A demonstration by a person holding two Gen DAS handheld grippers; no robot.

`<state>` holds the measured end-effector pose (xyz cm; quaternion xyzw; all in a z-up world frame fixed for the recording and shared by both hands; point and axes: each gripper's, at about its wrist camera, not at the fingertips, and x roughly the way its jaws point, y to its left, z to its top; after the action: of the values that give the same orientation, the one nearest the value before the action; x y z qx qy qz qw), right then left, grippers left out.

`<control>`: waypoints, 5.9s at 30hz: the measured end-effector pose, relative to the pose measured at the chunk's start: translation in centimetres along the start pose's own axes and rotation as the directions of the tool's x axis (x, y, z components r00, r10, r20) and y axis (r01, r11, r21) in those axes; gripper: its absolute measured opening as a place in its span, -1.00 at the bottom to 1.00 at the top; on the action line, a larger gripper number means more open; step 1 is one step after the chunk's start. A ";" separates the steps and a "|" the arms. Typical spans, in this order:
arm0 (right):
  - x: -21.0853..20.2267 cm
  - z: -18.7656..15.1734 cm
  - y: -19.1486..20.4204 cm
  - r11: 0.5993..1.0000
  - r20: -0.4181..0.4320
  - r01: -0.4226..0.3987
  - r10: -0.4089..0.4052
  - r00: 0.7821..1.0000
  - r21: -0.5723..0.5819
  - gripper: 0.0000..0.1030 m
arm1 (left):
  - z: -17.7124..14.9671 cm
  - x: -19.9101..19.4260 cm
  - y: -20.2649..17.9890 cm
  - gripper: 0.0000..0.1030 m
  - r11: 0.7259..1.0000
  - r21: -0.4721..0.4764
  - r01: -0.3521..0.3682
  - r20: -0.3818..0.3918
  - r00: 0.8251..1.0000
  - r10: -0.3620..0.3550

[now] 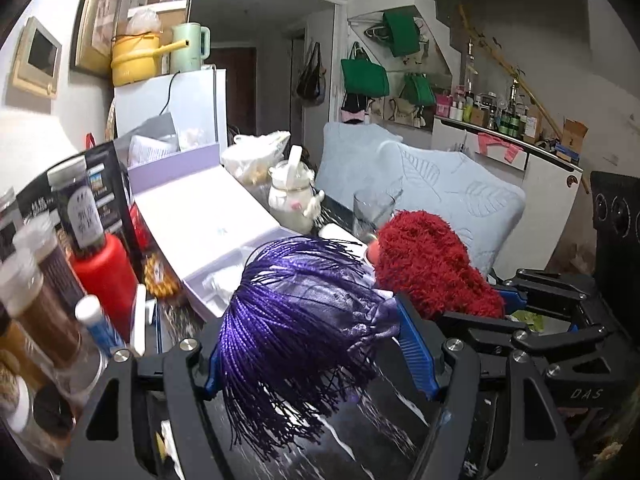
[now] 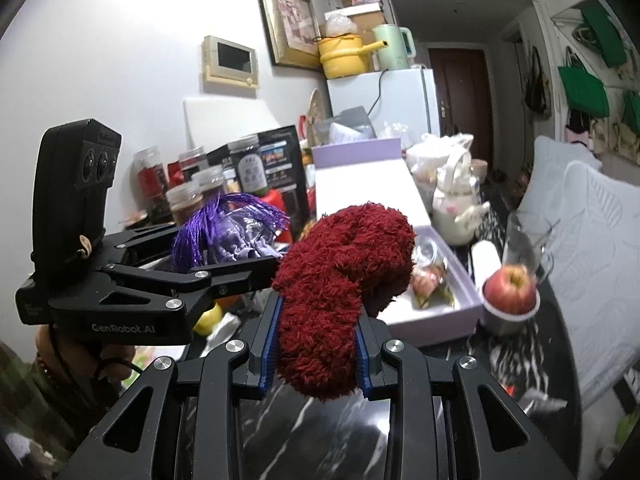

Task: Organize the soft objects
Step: 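Carry the purple tassel and red plush over to the lavender box, then lower the purple tassel and red plush into the box with both tools, then open both tools to release the items and withdraw from the box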

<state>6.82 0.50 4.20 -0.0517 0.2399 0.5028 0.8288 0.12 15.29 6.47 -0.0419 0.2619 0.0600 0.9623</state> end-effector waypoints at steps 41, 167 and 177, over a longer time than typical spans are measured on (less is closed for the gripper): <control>17.4 9.5 -10.4 1.000 0.007 0.030 -0.030 1.000 0.002 -0.40 | 5.7 17.6 10.5 0.37 0.955 -0.113 -0.275 0.013 0.960 0.278; -7.0 4.1 2.2 0.934 0.096 0.356 -0.353 0.931 -0.013 0.47 | 2.9 -5.3 -2.9 0.99 0.969 -0.029 -0.243 0.065 0.967 0.245; -10.1 -0.5 0.7 0.907 0.044 0.416 -0.419 0.907 0.067 0.47 | -0.2 -4.3 -7.8 0.99 0.996 0.052 -0.072 0.048 0.996 0.070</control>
<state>2.27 -7.49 8.38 -0.0643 0.2134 0.3083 0.9248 -2.52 7.15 8.89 -0.0053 0.2426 0.0880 0.9661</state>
